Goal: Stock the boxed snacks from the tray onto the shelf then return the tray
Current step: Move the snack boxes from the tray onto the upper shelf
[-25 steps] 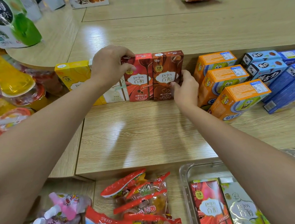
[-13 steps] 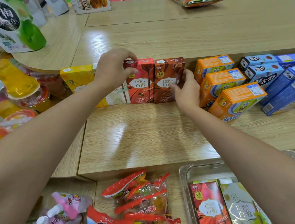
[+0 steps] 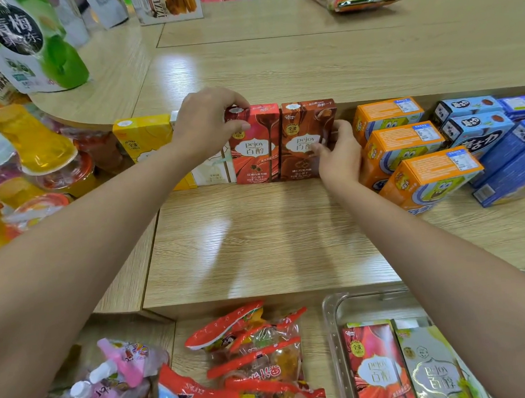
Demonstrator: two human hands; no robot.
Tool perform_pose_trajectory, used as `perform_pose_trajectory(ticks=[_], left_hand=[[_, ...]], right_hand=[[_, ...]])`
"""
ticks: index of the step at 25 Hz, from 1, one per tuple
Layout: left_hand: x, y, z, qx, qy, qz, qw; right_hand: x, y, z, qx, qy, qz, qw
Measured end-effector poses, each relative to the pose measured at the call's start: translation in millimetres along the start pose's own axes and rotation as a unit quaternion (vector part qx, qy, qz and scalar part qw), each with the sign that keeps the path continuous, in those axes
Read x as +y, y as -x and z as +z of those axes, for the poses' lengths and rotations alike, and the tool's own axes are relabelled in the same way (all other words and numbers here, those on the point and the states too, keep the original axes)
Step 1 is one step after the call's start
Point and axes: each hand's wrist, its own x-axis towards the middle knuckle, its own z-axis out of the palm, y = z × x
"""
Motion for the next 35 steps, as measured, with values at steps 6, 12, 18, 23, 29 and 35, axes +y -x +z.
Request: perform_pose_trajectory(ticks=[6,12,18,23,29,35], left_hand=[[-0.3,1.2,1.1,0.002,-0.001,0.009,1.0],[4.4,-0.1,-1.7,0.021,0.011,0.005,1.0],[17.8,8.4,-6.0,0.035,0.041,-0.012,0.998],[47.8,46.5,-3.5,0.056,0.147,-0.041,0.987],[120.5,163.3,39.7,-0.057,0.296,-0.132,0.944],[189.4,266.3,103.8,-0.247,0.317,-0.193,0.895]], right_hand=[[-4.7,2.6,-2.1,-0.017,0.017,0.002,1.0],[-1.5,9.1,-10.5,-0.009,0.021,-0.008,1.0],[-9.9,23.9,-26.1,-0.016,0.026,-0.04,0.999],[-12.7,53.4,-49.6,-0.016,0.032,-0.12,0.992],[36.6,126.4,-122.2,-0.058,0.083,-0.204,0.974],[127.9,186.7,-199.2,-0.136,0.153,-0.077,0.976]])
